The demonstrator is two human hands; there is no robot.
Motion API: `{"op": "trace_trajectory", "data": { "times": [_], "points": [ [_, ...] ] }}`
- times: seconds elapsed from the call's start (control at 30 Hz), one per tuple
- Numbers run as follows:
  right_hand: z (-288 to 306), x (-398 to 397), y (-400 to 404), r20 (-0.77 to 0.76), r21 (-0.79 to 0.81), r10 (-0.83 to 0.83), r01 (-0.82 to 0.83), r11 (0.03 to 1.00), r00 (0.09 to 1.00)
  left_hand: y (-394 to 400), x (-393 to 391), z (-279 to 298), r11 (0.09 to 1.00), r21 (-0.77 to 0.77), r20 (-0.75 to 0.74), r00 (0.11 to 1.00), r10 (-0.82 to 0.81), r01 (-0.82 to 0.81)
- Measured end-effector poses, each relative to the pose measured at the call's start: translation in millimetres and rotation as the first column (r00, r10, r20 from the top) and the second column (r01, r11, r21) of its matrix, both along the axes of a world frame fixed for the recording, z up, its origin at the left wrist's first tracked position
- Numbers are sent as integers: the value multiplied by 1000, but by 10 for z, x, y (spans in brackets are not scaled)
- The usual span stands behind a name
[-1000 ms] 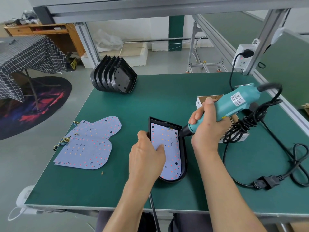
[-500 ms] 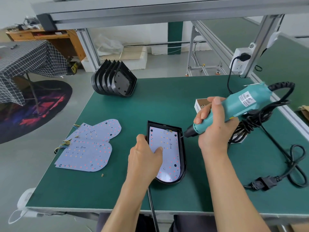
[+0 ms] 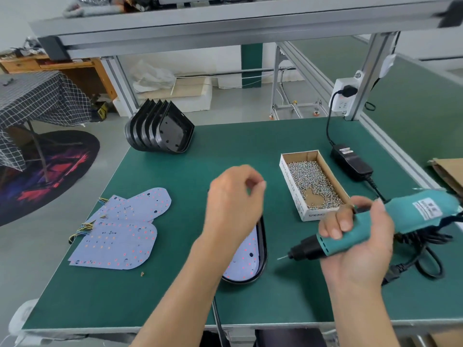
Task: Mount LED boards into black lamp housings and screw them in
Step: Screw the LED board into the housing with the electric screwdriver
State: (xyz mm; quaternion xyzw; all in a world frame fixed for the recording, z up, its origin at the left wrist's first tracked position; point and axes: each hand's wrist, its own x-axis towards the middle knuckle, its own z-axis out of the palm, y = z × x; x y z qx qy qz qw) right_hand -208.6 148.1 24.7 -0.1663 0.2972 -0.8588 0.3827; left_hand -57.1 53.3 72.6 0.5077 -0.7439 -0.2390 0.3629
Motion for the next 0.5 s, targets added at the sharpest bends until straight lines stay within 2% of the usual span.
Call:
{"op": "trace_trajectory", "data": {
  "times": [0.13, 0.2, 0.3, 0.4, 0.5],
  "points": [
    [-24, 30, 54, 12, -1, -6, 6, 1000, 1000, -247, -670, -14, 953, -91, 306, 919, -248, 288],
    [-7, 42, 76, 12, 12, -17, 17, 1000, 1000, -361, -969, -83, 924, -58, 481, 821, -306, 378],
    [2, 49, 114, 20, 35, -24, 24, 999, 1000, -490, -1283, -206, 915, -18, 709, 650, -272, 403],
    [-9, 43, 148, 27, 39, -25, 24, 999, 999, -569, -1420, -335, 928, -2, 805, 551, -220, 373],
    [-11, 40, 155, 29, 46, -25, 24, 999, 999, -590, -1462, -393, 932, 16, 811, 541, -224, 362]
  ]
}}
